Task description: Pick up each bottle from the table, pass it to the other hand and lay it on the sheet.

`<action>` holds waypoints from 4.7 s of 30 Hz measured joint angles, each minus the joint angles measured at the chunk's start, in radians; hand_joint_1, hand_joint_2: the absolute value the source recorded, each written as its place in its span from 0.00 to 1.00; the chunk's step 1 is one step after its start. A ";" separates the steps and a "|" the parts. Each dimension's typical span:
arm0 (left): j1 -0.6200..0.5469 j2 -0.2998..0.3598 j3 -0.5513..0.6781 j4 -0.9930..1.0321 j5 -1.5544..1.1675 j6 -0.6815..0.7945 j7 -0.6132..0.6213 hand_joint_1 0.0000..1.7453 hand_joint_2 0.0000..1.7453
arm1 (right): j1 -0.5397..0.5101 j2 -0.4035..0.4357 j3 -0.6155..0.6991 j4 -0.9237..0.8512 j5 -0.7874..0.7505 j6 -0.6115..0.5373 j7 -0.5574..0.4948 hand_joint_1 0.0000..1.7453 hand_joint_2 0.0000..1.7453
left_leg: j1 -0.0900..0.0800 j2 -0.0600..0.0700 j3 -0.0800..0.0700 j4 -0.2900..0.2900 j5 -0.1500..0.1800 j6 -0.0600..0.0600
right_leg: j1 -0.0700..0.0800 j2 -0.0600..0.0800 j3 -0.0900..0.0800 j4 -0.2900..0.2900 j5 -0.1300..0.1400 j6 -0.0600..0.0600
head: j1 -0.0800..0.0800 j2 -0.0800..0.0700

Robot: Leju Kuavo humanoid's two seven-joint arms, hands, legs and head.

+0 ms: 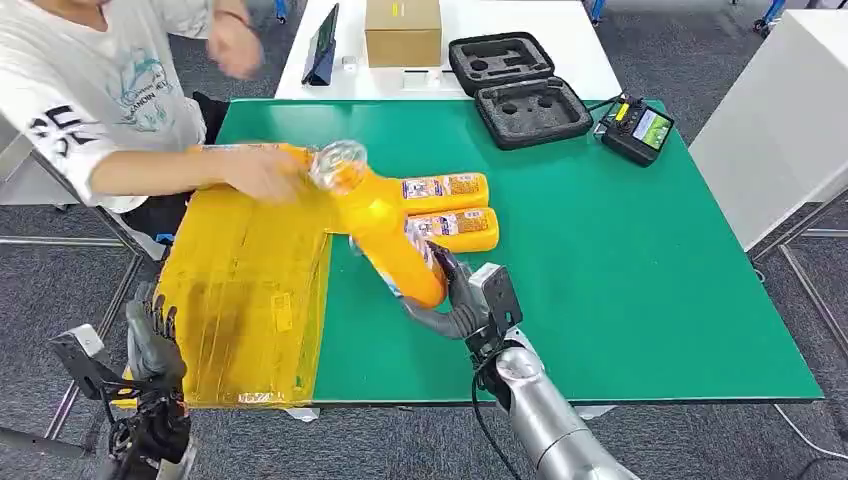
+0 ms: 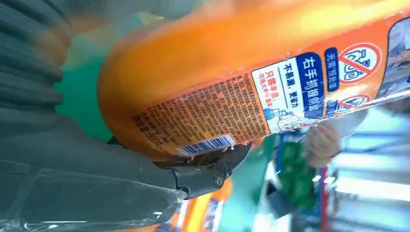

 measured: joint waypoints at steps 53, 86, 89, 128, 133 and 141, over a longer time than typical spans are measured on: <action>0.033 -0.039 -0.487 -0.238 0.171 -0.179 0.229 0.00 1.00 | -0.064 0.127 0.273 0.212 0.092 -0.084 0.056 1.00 1.00 | 0.000 -0.002 -0.001 0.000 0.000 0.000 | 0.000 -0.001 -0.001 0.000 0.000 0.000 | 0.000 0.000; 0.042 -0.022 -0.504 -0.263 0.156 -0.085 0.197 1.00 1.00 | -0.069 0.129 0.314 0.216 0.164 -0.100 0.064 1.00 1.00 | 0.000 -0.002 -0.001 0.000 0.000 0.000 | 0.000 -0.001 -0.002 0.000 0.000 0.000 | 0.000 0.000; 0.042 -0.022 -0.504 -0.263 0.157 -0.085 0.197 1.00 1.00 | -0.069 0.129 0.314 0.216 0.164 -0.100 0.064 1.00 1.00 | 0.000 -0.002 -0.001 0.000 0.000 0.000 | 0.000 -0.001 -0.002 0.000 0.000 0.000 | 0.000 0.000; 0.030 -0.011 -0.296 -0.353 -0.363 0.316 -0.067 1.00 1.00 | 0.088 0.040 0.299 -0.425 0.060 -0.133 -0.085 0.00 0.00 | 0.000 -0.001 -0.002 0.000 0.000 0.000 | 0.000 -0.001 -0.003 0.000 0.000 0.000 | 0.000 0.000; -0.017 0.042 -0.281 -0.264 -0.847 0.430 0.023 1.00 1.00 | 0.110 0.040 0.279 -0.492 0.022 -0.164 -0.085 0.00 0.00 | 0.000 -0.001 -0.002 0.000 0.000 0.000 | 0.000 -0.001 -0.003 0.000 0.000 0.000 | 0.001 0.000; -0.164 0.141 -0.258 0.011 -1.252 0.495 0.223 1.00 1.00 | 0.147 0.040 0.271 -0.555 0.047 -0.162 -0.085 0.00 1.00 | 0.001 -0.001 -0.002 0.000 0.001 0.000 | 0.000 -0.001 -0.003 0.000 0.000 0.000 | 0.000 0.000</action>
